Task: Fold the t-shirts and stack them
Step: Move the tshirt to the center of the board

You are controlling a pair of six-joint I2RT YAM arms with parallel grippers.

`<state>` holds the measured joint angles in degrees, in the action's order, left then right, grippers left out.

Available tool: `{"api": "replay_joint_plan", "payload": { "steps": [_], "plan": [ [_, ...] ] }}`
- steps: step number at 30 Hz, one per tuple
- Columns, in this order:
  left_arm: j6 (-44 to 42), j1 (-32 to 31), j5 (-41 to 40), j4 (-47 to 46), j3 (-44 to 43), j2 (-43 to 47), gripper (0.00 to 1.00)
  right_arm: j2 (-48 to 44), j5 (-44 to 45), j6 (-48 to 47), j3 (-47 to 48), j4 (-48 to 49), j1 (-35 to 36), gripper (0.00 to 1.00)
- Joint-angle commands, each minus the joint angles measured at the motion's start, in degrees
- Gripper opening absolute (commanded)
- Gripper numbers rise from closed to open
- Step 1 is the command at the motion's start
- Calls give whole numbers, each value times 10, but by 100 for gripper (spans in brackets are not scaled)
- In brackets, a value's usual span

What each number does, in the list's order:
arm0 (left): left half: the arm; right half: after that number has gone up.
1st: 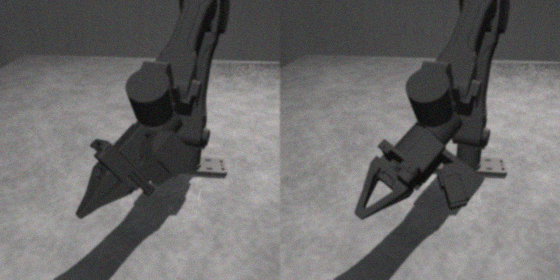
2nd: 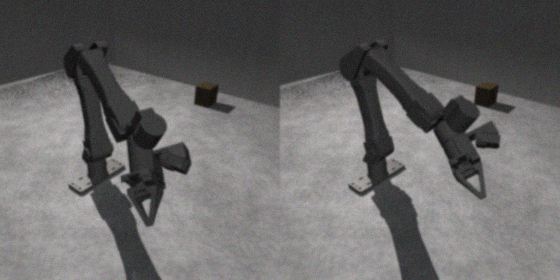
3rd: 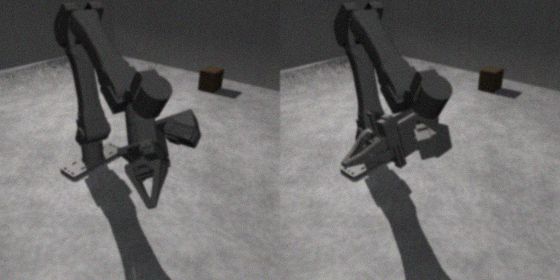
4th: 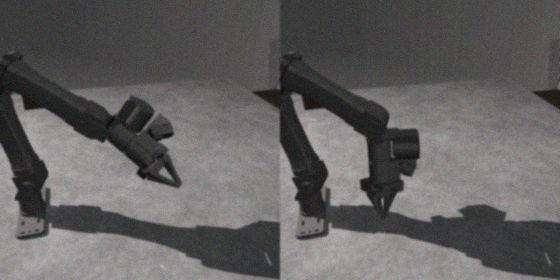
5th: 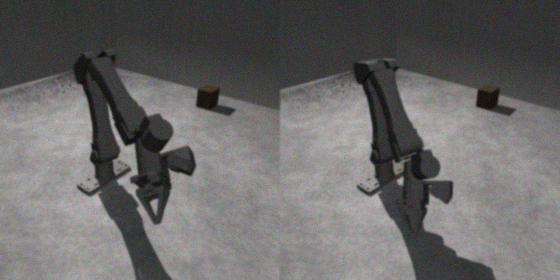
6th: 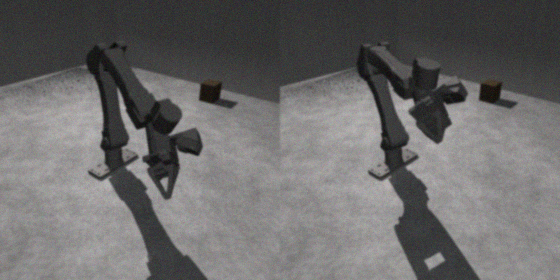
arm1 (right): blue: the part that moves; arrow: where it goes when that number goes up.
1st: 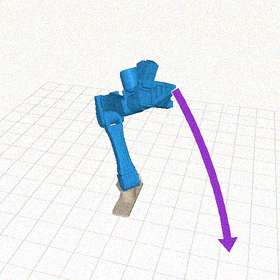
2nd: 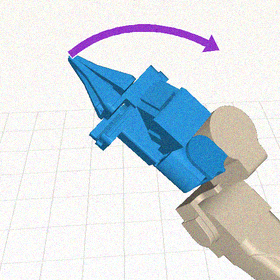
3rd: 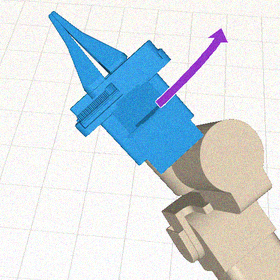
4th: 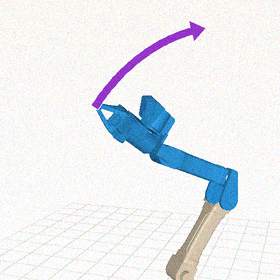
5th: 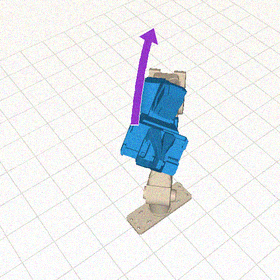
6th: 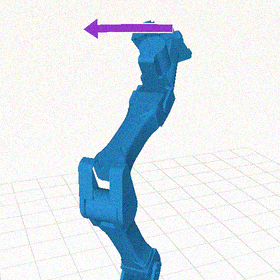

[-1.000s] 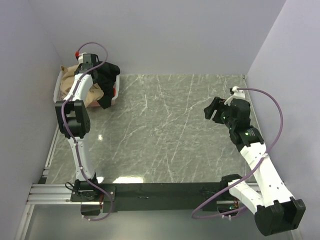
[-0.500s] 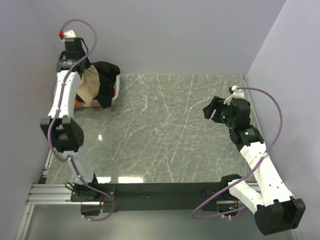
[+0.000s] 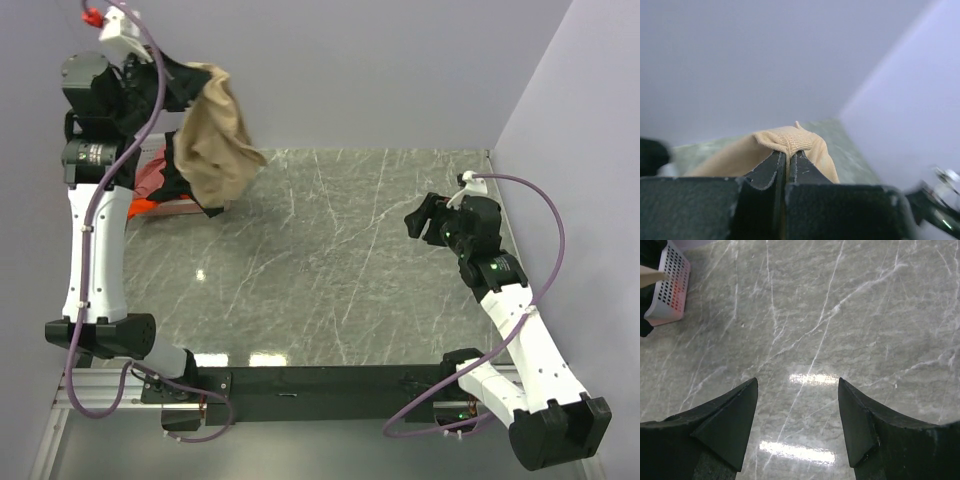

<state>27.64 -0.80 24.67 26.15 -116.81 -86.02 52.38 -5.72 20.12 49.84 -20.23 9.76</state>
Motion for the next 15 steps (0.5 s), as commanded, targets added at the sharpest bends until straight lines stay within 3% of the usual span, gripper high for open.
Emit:
{"api": "replay_joint_plan", "payload": {
  "steps": [1, 7, 10, 11, 12, 13, 15],
  "plan": [
    [40, -44, 116, -67, -24, 5, 0, -11, -9, 1, 34, 12, 4, 72],
    [111, -138, 175, -152, 14, 12, 1, -20, 2, 2, 31, 6, 4, 72],
    [165, -164, 185, -208, 86, 28, 1, -30, 5, 4, 25, 4, 3, 72],
    [183, -164, 194, -251, 150, 45, 5, -32, 6, 4, 24, 3, 4, 72],
    [192, -164, 194, -257, 182, 56, 12, -33, 6, 4, 20, -1, 4, 72],
    [178, -164, 182, -256, 212, 77, 36, -36, 5, 4, 18, -2, 5, 72],
    [148, -164, 114, -199, 306, 100, 56, -40, 5, 4, 10, -5, 5, 72]
  ]
}}
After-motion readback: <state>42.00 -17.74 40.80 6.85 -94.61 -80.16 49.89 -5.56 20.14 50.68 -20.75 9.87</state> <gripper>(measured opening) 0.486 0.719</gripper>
